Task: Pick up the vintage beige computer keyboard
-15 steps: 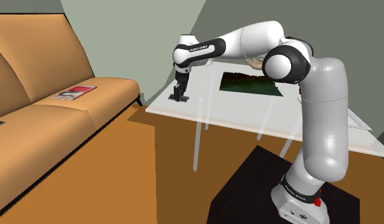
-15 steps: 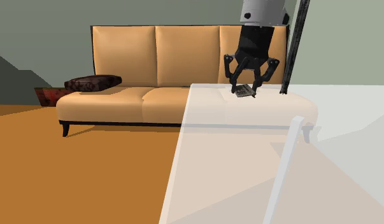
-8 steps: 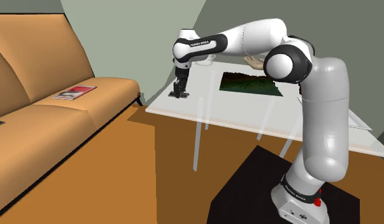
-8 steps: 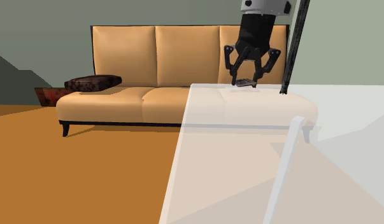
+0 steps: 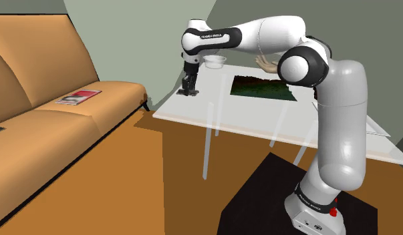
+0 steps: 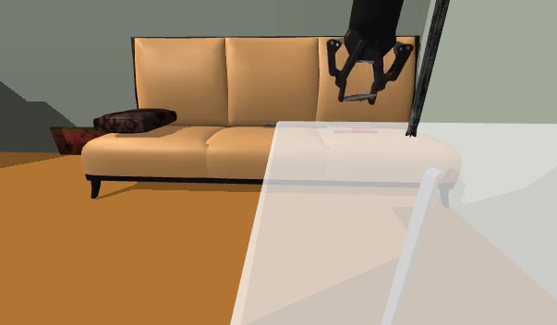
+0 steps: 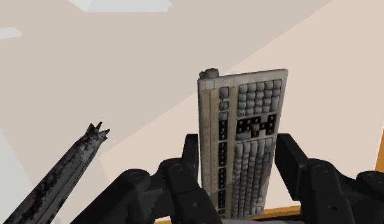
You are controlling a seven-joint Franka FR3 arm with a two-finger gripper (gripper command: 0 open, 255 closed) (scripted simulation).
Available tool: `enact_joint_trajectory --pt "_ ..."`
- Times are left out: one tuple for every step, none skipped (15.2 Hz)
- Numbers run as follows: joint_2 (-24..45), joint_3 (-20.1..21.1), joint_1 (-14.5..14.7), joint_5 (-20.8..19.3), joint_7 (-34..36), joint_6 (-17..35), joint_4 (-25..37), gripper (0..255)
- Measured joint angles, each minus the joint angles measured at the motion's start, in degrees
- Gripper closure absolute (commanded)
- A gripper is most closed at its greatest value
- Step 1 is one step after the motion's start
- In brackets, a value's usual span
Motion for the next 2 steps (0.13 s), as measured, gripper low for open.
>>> enact_joint_trajectory --pt "-0.1 0.0 -0.1 0.0 0.0 -0.8 0.7 255" --pt "-0.2 0.0 0.0 0.0 0.1 -1.2 1.0 255"
